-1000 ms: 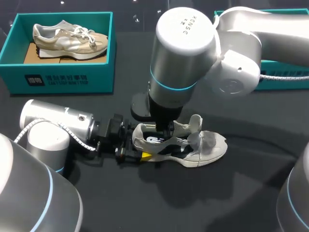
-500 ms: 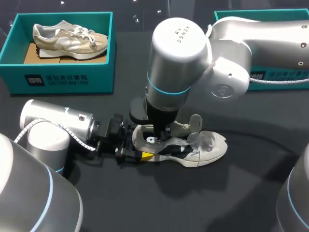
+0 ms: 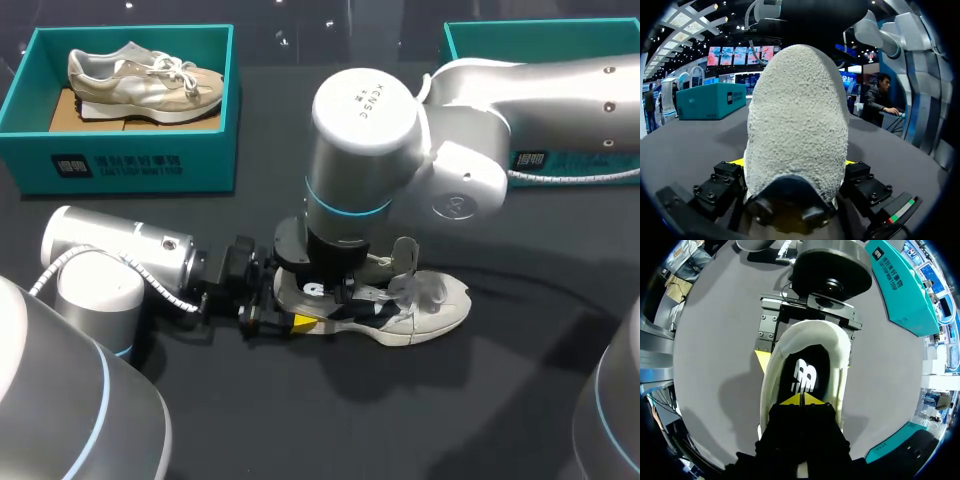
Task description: Take the shoe out of the shoebox, open the shoe tongue, remove and reinsert the insole, then place the shoe into the shoebox
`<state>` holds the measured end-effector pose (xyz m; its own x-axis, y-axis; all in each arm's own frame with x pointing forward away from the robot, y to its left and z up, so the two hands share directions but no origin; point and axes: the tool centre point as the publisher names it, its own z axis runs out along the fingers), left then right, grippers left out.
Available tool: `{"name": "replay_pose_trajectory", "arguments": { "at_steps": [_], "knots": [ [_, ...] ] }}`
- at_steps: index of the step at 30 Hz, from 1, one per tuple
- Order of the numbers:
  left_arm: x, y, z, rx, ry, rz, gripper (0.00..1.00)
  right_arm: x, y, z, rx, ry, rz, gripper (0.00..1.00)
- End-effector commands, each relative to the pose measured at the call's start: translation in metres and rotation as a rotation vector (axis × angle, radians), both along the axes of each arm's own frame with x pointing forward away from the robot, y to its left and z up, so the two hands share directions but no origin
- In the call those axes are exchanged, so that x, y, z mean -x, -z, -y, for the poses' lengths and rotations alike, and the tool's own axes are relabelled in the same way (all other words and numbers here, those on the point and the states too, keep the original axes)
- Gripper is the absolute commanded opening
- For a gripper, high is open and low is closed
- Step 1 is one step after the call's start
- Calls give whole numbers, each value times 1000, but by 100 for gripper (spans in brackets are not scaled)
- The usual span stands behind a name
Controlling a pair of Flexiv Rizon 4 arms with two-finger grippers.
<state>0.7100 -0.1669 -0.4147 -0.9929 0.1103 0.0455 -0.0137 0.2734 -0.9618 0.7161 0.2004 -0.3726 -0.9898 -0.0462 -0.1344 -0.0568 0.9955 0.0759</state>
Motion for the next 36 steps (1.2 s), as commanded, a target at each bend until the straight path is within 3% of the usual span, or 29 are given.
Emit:
{"name": "replay_pose_trajectory", "arguments": {
  "at_steps": [1, 11, 14, 17, 28, 36],
  "knots": [
    [0, 1, 2, -2, 1, 0, 0, 1, 8, 6, -2, 9, 3, 0],
    [0, 1, 2, -2, 1, 0, 0, -2, 12, 23, 17, 60, -5, 0],
    [0, 1, 2, -2, 1, 0, 0, -3, 13, 28, 20, 77, -5, 15],
    [0, 1, 2, -2, 1, 0, 0, -4, 15, 30, 22, 84, -5, 20],
    [0, 1, 2, -2, 1, 0, 0, -14, 23, 31, 36, 98, -23, 33],
    [0, 1, 2, -2, 1, 0, 0, -16, 39, 24, 56, 77, -76, 36]
  ]
}}
